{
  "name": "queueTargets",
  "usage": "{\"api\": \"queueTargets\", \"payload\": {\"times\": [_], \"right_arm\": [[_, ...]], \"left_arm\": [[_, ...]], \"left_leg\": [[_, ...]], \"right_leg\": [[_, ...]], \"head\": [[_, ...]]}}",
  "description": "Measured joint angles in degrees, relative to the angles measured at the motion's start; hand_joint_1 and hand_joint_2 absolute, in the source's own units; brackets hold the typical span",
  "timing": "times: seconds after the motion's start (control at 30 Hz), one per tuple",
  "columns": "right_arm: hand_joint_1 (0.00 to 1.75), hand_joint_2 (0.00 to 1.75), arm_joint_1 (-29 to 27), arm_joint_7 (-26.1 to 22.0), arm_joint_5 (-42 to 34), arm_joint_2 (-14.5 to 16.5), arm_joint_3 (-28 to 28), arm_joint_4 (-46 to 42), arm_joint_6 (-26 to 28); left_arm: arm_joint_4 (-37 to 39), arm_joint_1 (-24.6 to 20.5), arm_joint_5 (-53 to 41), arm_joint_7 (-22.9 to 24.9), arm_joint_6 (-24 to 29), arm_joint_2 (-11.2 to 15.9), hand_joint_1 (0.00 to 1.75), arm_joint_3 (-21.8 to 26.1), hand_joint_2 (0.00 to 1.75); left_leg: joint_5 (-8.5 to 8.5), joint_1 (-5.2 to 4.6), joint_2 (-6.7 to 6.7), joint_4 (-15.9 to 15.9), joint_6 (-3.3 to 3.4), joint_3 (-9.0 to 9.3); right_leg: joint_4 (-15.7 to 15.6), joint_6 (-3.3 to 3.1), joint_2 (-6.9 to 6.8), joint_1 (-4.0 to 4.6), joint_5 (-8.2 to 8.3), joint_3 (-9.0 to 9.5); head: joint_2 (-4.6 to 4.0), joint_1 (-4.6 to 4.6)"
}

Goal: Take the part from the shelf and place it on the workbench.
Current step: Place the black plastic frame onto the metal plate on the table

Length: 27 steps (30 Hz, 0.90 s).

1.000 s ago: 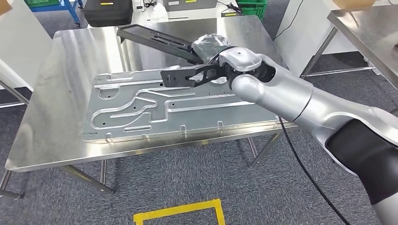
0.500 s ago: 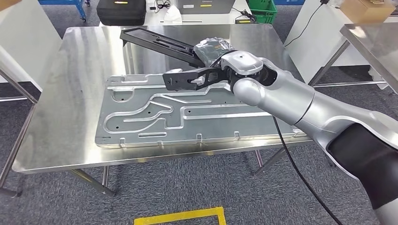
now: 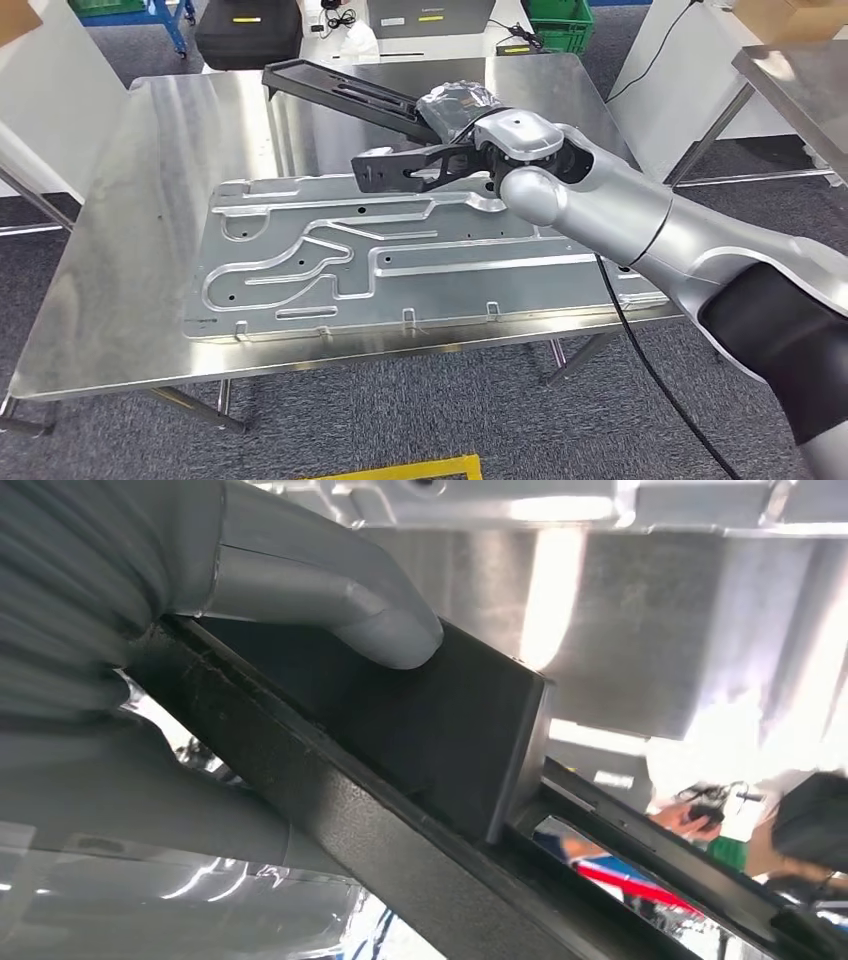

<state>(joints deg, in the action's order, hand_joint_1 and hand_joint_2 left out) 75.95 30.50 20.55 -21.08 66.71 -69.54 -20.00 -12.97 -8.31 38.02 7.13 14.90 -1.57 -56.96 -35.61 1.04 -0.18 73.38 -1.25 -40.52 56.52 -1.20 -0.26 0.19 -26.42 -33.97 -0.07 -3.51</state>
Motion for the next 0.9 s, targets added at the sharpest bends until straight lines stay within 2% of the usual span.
{"api": "queueTargets", "payload": {"times": [0.03, 0.07, 0.1, 0.13, 0.17, 0.2, 0.3, 0.37, 0.4, 0.47, 0.5, 0.53, 0.57, 0.63, 0.67, 0.7, 0.77, 0.83, 0.9], "right_arm": [[1.75, 1.75, -0.36, -0.26, 0.03, 0.01, 0.03, 0.01, -0.01], [1.75, 1.75, -0.63, -0.48, 0.1, 0.03, 0.04, 0.03, -0.01], [1.75, 1.75, -0.8, -0.66, 0.19, 0.04, 0.04, 0.05, 0.0], [1.75, 1.75, -0.87, -0.81, 0.31, 0.06, 0.05, 0.09, 0.02], [1.75, 1.75, -0.88, -0.95, 0.4, 0.09, 0.06, 0.15, 0.02], [1.75, 1.75, -0.91, -1.1, 0.49, 0.12, 0.07, 0.21, 0.03], [1.75, 1.75, -1.15, -1.78, 0.75, 0.32, 0.1, 0.38, 0.04], [1.75, 1.75, -1.16, -2.26, 0.95, 0.54, 0.06, 0.43, 0.08], [1.75, 1.75, -1.19, -2.43, 1.02, 0.66, 0.04, 0.45, 0.11], [1.75, 1.75, -1.52, -2.59, 1.07, 0.82, 0.08, 0.52, 0.14], [1.75, 1.75, -1.83, -2.61, 1.07, 0.87, 0.14, 0.6, 0.13], [1.75, 1.75, -2.12, -2.65, 1.07, 0.9, 0.21, 0.67, 0.13], [1.75, 1.75, -2.31, -2.69, 1.07, 0.92, 0.27, 0.75, 0.13], [1.75, 1.75, -2.29, -2.74, 1.07, 0.97, 0.33, 0.89, 0.13], [1.75, 1.75, -2.17, -2.75, 1.08, 1.02, 0.35, 0.94, 0.14], [1.75, 1.75, -2.05, -2.78, 1.09, 1.05, 0.39, 1.01, 0.15], [1.75, 1.75, -1.87, -2.93, 1.14, 1.13, 0.45, 1.16, 0.19], [1.75, 1.75, -1.84, -3.17, 1.27, 1.3, 0.41, 1.31, 0.28], [1.75, 1.75, -1.82, -3.4, 1.5, 1.55, 0.37, 1.49, 0.39]], "left_arm": [[-0.01, -0.04, 0.0, -0.02, 0.0, 0.01, 0.0, 0.01, 1.75], [-0.01, -0.06, -0.01, -0.02, 0.01, 0.02, 0.0, 0.01, 1.75], [-0.01, -0.04, -0.01, -0.01, 0.02, 0.02, 0.0, 0.01, 1.75], [0.0, 0.02, -0.01, 0.02, 0.02, 0.01, 0.0, 0.01, 1.75], [0.01, 0.09, -0.01, 0.03, 0.02, 0.02, 0.0, 0.01, 1.75], [0.01, 0.13, -0.01, 0.05, 0.02, 0.04, 0.0, 0.01, 1.75], [0.01, 0.09, 0.0, 0.02, 0.03, 0.09, 0.0, 0.01, 1.75], [0.01, 0.03, -0.01, -0.02, 0.03, 0.04, 0.0, 0.01, 1.75], [0.01, 0.03, -0.01, -0.03, 0.03, 0.01, 0.0, 0.01, 1.75], [0.01, 0.07, -0.01, -0.03, 0.03, -0.02, 0.0, 0.01, 1.75], [0.01, 0.11, -0.01, -0.03, 0.03, -0.01, 0.0, 0.01, 1.75], [0.01, 0.15, -0.01, -0.03, 0.03, -0.01, 0.0, 0.01, 1.75], [0.01, 0.18, -0.01, -0.03, 0.03, -0.01, 0.0, 0.01, 1.75], [0.01, 0.17, -0.01, -0.03, 0.03, -0.03, 0.0, 0.01, 1.75], [0.01, 0.12, -0.01, -0.03, 0.03, -0.06, 0.0, 0.01, 1.75], [0.01, 0.08, -0.01, -0.03, 0.04, -0.1, 0.0, 0.01, 1.75], [0.01, 0.01, 0.01, -0.04, 0.03, -0.26, 0.0, 0.01, 1.75], [0.01, 0.02, 0.01, -0.03, 0.02, -0.38, 0.0, -0.01, 1.75], [0.01, 0.02, 0.01, -0.03, 0.03, -0.38, 0.0, -0.02, 1.75]], "left_leg": [[1.13, 0.01, 0.06, 0.36, -0.09, -0.92], [3.32, 0.02, 0.16, -1.29, -0.15, -0.83], [6.08, 0.03, 0.33, -4.5, -0.17, 0.02], [8.02, -0.03, 0.54, -7.39, -0.14, 1.07], [9.01, -0.04, 0.7, -10.11, 0.01, 2.21], [9.04, -0.09, 0.81, -11.61, 0.35, 2.88], [7.91, -0.08, 0.65, -12.46, 1.53, 3.51], [7.6, 0.14, 0.57, -12.56, 2.11, 3.94], [7.39, 0.21, 0.58, -12.59, 2.39, 4.22], [6.89, 0.21, 0.63, -12.59, 2.74, 4.73], [6.59, 0.2, 0.64, -12.59, 2.77, 5.08], [6.25, 0.16, 0.64, -12.58, 2.75, 5.52], [5.86, 0.09, 0.62, -12.58, 2.69, 6.09], [5.02, -0.02, 0.61, -12.69, 2.51, 7.31], [4.68, -0.07, 0.62, -12.8, 2.35, 7.74], [4.46, -0.05, 0.66, -12.96, 2.13, 7.97], [4.28, -0.01, 0.77, -13.33, 1.56, 8.04], [3.93, -0.07, 0.8, -13.38, 0.96, 8.11], [2.57, -0.15, 0.43, -10.55, 0.53, 6.76]], "right_leg": [[0.11, 0.08, 0.01, -0.01, -0.4, 0.39], [0.29, 0.22, 0.02, -0.05, -0.9, 0.86], [0.58, 0.43, 0.02, -0.1, -1.5, 1.35], [0.86, 0.71, 0.03, -0.07, -2.07, 1.7], [1.26, 1.01, 0.08, 0.0, -2.59, 1.86], [1.53, 1.29, 0.13, 0.1, -2.92, 1.84], [1.68, 1.84, 0.14, 0.19, -3.39, 1.69], [3.74, 2.4, 0.13, 0.06, -4.57, 0.86], [6.53, 2.73, 0.15, -0.05, -5.76, -0.57], [14.16, 3.18, 0.16, -0.27, -8.3, -5.0], [17.1, 3.23, 0.16, -0.32, -8.69, -7.06], [18.21, 3.15, 0.17, -0.33, -7.94, -8.29], [17.28, 2.94, 0.18, -0.33, -6.02, -8.57], [10.55, 2.09, 0.36, -0.11, -0.44, -6.6], [7.34, 1.63, 0.46, 0.1, 1.46, -5.37], [4.96, 1.17, 0.53, 0.32, 2.24, -4.36], [3.13, 0.58, 0.46, 0.67, 1.43, -3.39], [1.6, 0.35, 0.28, 0.5, 0.91, -2.51], [0.47, 0.21, 0.06, 0.14, 0.85, -1.45]], "head": [[0.0, 0.21], [0.0, 0.39], [0.0, 0.56], [0.0, 0.8], [0.0, 0.99], [0.0, 1.1], [0.0, 0.79], [0.0, 0.36], [0.0, 0.14], [0.0, -0.34], [0.0, -0.58], [0.0, -0.89], [0.0, -1.25], [0.0, -1.68], [0.0, -1.6], [0.0, -1.56], [0.0, -1.55], [0.0, -1.57], [0.0, -1.16]]}}
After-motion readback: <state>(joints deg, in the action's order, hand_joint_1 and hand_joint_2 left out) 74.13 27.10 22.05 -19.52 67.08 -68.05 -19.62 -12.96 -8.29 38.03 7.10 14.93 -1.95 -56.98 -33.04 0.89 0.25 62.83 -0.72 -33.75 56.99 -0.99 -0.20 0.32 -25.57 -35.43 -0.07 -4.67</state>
